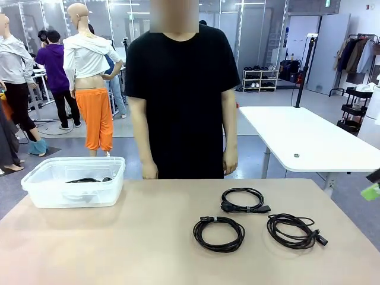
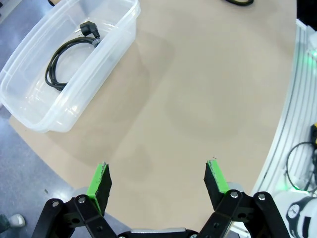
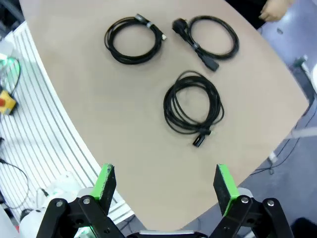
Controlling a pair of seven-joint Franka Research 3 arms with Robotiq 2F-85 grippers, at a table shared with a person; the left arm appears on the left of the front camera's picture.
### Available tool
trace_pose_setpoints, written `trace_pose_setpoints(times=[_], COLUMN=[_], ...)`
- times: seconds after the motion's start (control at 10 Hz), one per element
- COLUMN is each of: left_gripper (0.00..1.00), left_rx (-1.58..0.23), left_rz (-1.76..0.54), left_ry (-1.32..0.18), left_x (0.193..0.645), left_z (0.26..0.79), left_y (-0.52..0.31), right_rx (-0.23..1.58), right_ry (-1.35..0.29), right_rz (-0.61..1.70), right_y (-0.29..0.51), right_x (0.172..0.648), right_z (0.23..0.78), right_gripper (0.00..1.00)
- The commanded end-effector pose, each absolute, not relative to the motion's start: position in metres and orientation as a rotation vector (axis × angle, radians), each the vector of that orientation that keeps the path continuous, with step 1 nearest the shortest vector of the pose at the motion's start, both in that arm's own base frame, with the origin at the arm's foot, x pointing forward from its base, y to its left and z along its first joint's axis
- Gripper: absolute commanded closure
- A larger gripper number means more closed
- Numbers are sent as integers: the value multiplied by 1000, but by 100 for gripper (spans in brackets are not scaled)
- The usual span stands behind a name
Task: Organize and store the cables.
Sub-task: Place the Power Cable into the Organizing box.
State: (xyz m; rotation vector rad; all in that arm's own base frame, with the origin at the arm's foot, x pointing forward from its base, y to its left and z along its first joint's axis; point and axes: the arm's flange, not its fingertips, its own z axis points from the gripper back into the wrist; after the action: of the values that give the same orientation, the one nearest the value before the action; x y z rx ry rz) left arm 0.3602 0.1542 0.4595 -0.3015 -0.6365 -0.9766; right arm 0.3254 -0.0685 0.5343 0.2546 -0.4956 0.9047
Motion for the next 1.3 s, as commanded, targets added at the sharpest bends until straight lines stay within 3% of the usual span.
trace_pose_setpoints(times=[0.0,0.5,1.2], left_gripper=[4,4,4], left_rx=[-307,-307,-307], left_rz=[-968,-968,-968], left_ry=[-655,-655,-655], left_x=[359,359,359], left_z=[458,458,458], left_y=[152,152,152], right_rx=[164,97,100], right_ry=[-396,-170,-36], right_rz=[1057,1418,1484], right_y=[-32,113,146], right_x=[377,491,564], right_z=[536,492,366], right_gripper=[0,0,0])
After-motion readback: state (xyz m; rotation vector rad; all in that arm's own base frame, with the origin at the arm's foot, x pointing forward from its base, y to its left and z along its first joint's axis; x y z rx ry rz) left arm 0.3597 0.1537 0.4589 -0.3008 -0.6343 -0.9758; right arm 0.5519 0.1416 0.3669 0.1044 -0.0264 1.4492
